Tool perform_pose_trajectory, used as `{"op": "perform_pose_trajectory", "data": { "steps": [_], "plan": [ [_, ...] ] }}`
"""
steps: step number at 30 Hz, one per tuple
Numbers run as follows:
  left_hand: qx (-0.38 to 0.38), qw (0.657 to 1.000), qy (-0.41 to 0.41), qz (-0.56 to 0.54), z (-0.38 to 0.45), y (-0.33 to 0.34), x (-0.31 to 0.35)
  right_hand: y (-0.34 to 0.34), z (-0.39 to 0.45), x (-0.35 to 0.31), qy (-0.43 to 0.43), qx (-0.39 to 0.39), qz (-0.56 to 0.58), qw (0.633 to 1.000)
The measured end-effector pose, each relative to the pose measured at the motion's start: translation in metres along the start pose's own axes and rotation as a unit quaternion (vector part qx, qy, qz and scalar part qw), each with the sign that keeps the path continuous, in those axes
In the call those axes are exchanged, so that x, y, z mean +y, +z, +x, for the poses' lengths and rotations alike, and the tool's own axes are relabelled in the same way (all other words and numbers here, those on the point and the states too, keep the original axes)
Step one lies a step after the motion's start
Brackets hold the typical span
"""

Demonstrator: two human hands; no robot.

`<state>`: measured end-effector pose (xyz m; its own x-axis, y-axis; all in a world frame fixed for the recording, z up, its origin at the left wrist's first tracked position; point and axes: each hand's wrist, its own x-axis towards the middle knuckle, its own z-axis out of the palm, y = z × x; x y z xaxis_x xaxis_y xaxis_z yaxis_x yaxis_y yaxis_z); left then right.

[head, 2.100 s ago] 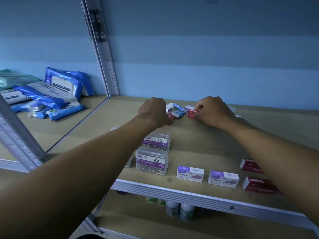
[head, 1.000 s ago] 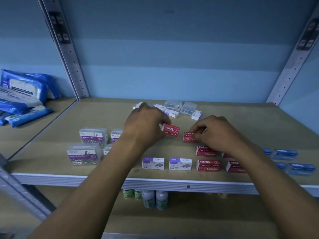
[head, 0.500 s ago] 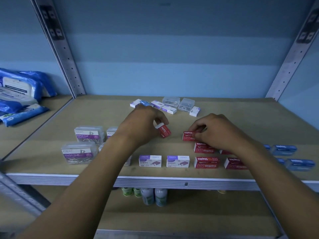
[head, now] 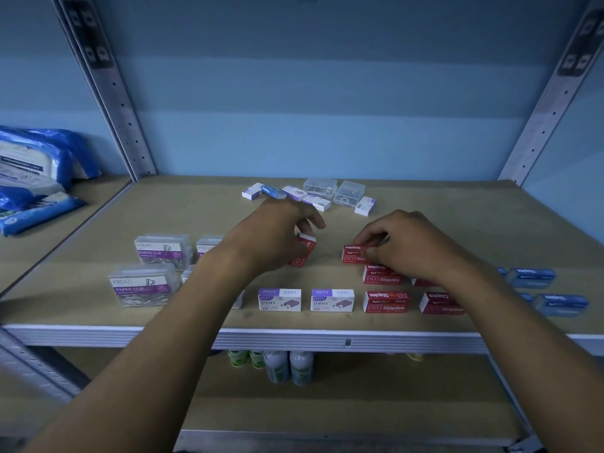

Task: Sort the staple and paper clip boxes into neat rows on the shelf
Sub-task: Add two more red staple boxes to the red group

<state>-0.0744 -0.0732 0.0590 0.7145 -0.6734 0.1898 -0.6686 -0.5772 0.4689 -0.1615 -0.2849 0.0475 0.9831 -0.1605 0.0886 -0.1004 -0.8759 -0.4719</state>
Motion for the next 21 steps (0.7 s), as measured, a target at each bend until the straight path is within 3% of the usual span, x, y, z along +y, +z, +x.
{"op": "perform_pose_trajectory", "data": {
  "steps": [7, 21],
  "plan": [
    [-0.020, 0.998, -0.018, -0.050, 0.001, 0.013, 0.004, 0.000, 0.001, 0.001, 0.003, -0.003, 0.001, 1.000],
    [-0.013, 0.998, -0.010, 0.061, 0.001, 0.013, 0.001, -0.002, 0.003, 0.007, -0.017, 0.010, 0.022, 1.000]
  ]
}}
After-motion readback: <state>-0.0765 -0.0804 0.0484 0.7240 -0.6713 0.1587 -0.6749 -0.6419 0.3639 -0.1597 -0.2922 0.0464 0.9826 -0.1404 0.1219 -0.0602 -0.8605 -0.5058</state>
